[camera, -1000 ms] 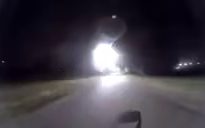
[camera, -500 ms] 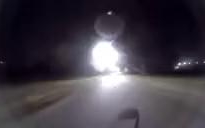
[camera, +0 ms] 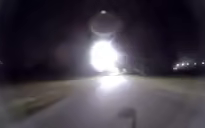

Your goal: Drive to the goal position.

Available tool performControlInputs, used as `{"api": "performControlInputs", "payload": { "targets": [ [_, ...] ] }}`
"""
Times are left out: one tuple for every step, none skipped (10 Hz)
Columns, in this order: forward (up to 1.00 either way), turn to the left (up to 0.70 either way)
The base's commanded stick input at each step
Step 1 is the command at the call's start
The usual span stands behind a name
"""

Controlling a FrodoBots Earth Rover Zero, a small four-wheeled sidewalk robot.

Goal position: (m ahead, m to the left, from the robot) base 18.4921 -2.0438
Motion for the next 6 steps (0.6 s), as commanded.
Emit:
{"api": "performControlInputs", "payload": {
  "targets": [
    [1.0,-0.03],
    [1.0,-0.02],
    [1.0,-0.01],
    [1.0,0.0],
    [1.0,0.0],
    [1.0,0.0]
  ]
}}
